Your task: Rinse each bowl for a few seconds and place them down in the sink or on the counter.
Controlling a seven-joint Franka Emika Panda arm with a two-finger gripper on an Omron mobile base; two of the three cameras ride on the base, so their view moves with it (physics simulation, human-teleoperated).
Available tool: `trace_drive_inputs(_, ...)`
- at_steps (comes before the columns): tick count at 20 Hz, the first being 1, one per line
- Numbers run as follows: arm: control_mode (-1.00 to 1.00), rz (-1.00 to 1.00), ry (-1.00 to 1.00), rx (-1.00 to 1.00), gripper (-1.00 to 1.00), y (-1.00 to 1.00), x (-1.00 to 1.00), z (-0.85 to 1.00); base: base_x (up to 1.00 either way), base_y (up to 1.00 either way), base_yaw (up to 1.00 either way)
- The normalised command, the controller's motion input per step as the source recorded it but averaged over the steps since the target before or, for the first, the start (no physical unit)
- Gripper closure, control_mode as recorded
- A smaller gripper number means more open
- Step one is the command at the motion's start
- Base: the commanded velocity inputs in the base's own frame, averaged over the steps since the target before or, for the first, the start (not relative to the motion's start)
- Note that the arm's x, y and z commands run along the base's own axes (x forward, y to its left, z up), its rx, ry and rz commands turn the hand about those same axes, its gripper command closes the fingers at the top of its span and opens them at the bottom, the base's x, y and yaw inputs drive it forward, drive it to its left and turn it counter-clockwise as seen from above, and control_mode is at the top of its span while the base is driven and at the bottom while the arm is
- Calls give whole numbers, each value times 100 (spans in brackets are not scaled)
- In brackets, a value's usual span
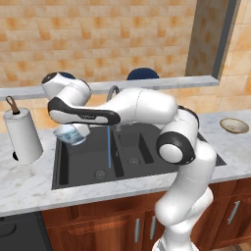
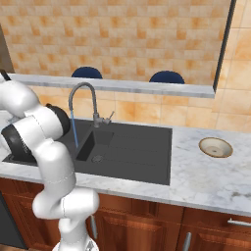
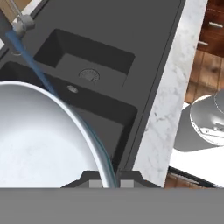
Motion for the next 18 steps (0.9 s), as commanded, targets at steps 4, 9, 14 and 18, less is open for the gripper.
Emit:
trace_drive_inputs(4, -100, -24, -26, -9, 100, -1, -32, 1, 0, 0, 0)
trace_drive_inputs(9, -100, -26, -7, -2, 100, -9, -53, -18, 0, 0, 0)
trace_drive_inputs(14, -100, -12, -2, -1, 100, -10, -35, -8, 0, 0, 0)
trace_drive_inputs(18, -100, -11, -5, 0, 100, -18, -18, -1, 0, 0, 0)
